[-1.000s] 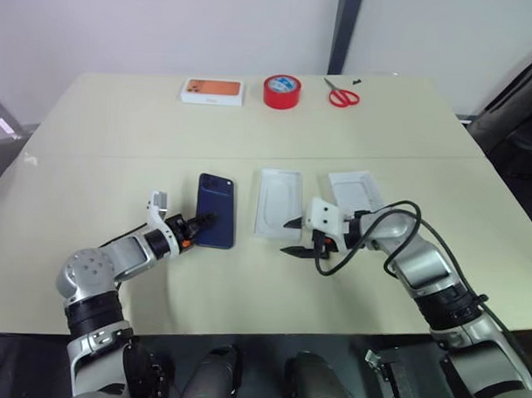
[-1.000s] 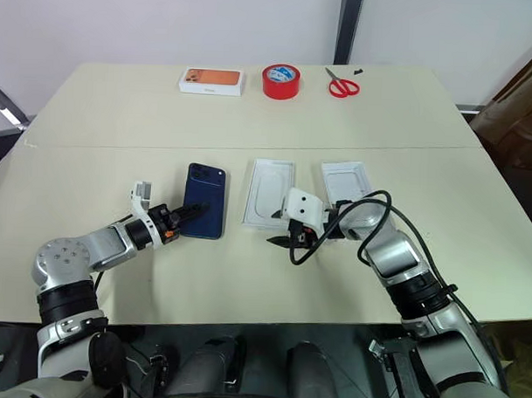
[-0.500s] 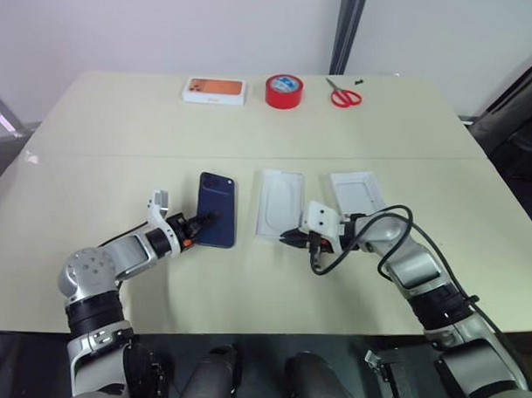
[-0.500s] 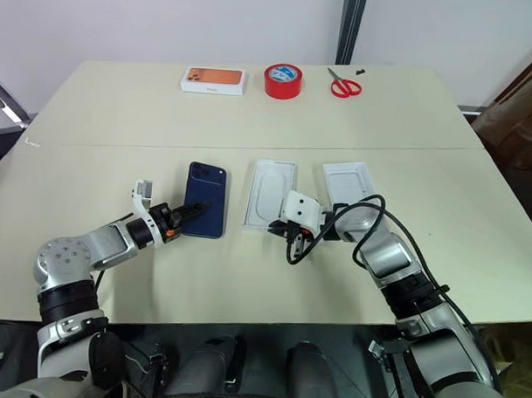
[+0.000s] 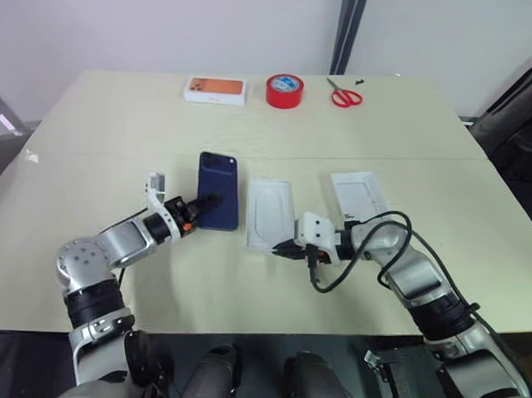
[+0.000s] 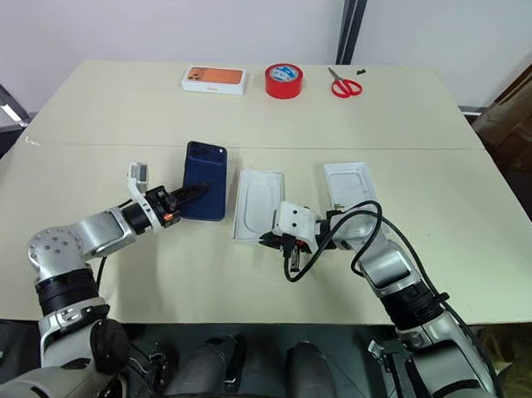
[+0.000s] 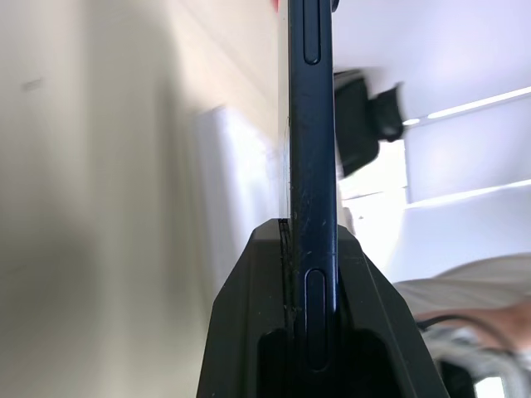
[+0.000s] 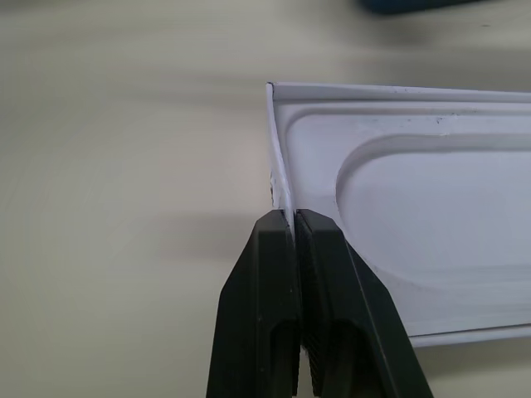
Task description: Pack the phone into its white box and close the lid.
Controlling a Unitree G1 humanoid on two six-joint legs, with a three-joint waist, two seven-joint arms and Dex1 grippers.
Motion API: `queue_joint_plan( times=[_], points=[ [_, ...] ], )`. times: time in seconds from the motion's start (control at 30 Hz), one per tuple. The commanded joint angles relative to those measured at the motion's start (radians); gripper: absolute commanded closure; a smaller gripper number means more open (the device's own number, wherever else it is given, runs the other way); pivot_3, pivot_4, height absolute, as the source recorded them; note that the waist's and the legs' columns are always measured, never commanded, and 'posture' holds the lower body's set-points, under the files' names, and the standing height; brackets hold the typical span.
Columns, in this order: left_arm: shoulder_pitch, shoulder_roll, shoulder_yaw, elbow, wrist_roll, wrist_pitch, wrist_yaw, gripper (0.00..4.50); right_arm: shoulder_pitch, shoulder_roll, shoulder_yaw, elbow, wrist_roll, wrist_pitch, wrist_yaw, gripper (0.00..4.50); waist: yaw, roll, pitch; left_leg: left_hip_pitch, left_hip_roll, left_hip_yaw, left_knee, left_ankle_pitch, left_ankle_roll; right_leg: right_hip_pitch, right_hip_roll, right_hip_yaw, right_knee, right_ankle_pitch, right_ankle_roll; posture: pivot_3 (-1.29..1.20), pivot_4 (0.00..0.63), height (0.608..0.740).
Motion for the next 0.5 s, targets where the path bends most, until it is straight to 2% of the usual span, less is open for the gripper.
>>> queue_joint_plan(
  times=[0.03, 0.13, 0.3, 0.5],
  points=[
    [0.022, -0.025, 0.003, -0.063, -0.093, 0.018, 0.037, 4.50, 0.006, 0.016, 0.006, -0.060, 0.019, 0.044, -0.012, 4.46, -0.001, 0.000, 0.000, 0.000, 0.000, 0.000, 0.000, 0.000, 0.000, 0.000, 0.000, 0.000, 0.000, 0.000, 0.000, 0.00, 0.150, 0.734],
    [0.047, -0.061, -0.023, -0.099, -0.128, 0.011, 0.081, 4.50, 0.004, 0.014, -0.001, -0.075, 0.029, 0.057, -0.010, 3.53, 0.002, 0.000, 0.000, 0.000, 0.000, 0.000, 0.000, 0.000, 0.000, 0.000, 0.000, 0.000, 0.000, 0.000, 0.000, 0.00, 0.150, 0.734],
    [0.070, -0.101, -0.069, -0.138, -0.154, -0.015, 0.136, 4.50, -0.006, -0.014, -0.065, -0.103, 0.080, 0.081, 0.001, 1.02, 0.005, 0.000, 0.000, 0.000, 0.000, 0.000, 0.001, 0.000, 0.000, 0.001, 0.000, 0.000, 0.000, 0.000, 0.000, 0.00, 0.150, 0.734],
    [0.098, -0.146, -0.139, -0.147, -0.152, -0.056, 0.168, 4.50, -0.010, -0.075, -0.209, -0.058, 0.168, 0.098, 0.000, 1.02, 0.006, 0.000, 0.000, 0.000, 0.000, 0.000, 0.001, -0.002, 0.003, 0.002, 0.000, 0.000, 0.000, 0.000, 0.000, 0.00, 0.150, 0.734]
  ],
)
